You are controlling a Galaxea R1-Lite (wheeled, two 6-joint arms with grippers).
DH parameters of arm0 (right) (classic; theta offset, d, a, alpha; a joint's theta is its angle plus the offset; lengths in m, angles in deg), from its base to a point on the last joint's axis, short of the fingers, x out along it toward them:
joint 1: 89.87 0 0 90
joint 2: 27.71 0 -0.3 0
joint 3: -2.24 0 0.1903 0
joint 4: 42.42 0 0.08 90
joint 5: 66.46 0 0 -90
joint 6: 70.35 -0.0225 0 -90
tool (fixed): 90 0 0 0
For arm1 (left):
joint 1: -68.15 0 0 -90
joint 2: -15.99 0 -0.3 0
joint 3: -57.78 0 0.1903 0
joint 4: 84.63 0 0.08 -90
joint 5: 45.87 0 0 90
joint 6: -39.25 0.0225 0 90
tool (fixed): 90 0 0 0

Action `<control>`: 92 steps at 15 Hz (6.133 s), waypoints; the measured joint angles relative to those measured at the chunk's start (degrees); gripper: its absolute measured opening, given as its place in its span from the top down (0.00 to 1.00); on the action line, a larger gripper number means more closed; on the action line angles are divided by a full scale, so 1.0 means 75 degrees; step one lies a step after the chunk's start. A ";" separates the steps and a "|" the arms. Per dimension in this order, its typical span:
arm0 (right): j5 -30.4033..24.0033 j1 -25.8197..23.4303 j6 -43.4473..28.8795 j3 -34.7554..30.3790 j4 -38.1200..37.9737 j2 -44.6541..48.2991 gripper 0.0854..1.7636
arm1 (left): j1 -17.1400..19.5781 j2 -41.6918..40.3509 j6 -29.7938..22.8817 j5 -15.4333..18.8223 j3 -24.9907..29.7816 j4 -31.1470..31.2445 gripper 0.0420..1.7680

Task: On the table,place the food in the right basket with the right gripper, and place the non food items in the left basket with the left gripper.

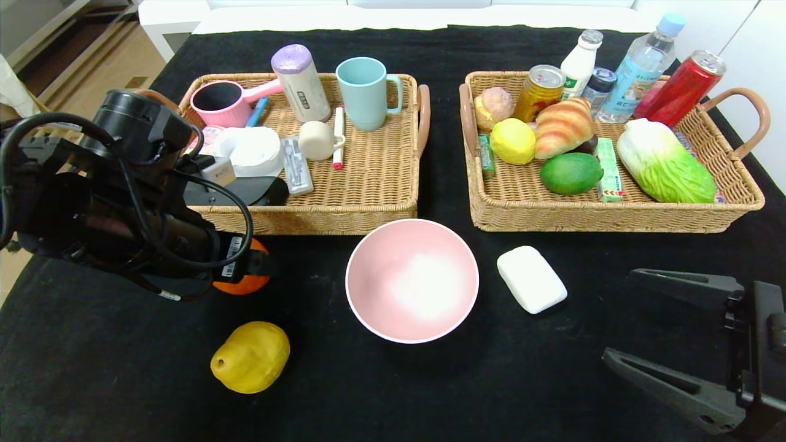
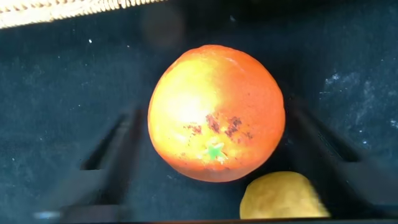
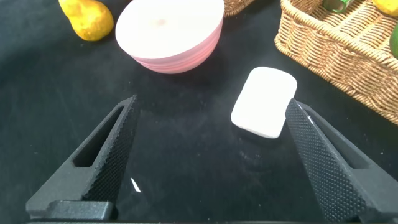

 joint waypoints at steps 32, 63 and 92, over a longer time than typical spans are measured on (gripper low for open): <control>-0.0013 -0.0111 0.0000 -0.0046 0.0003 -0.0067 0.03 | -0.0452 -0.1463 0.0054 0.0067 -0.0198 -0.0627 0.36; -0.0268 -0.0775 -0.0081 0.0301 0.0088 0.0283 0.03 | -0.4333 -0.0055 0.0029 0.0023 -0.1178 -0.2020 0.37; -0.1998 -0.3513 -0.0964 0.1344 0.0094 0.0388 0.03 | -0.6438 0.1731 0.0033 -0.0476 -0.0650 -0.2064 0.37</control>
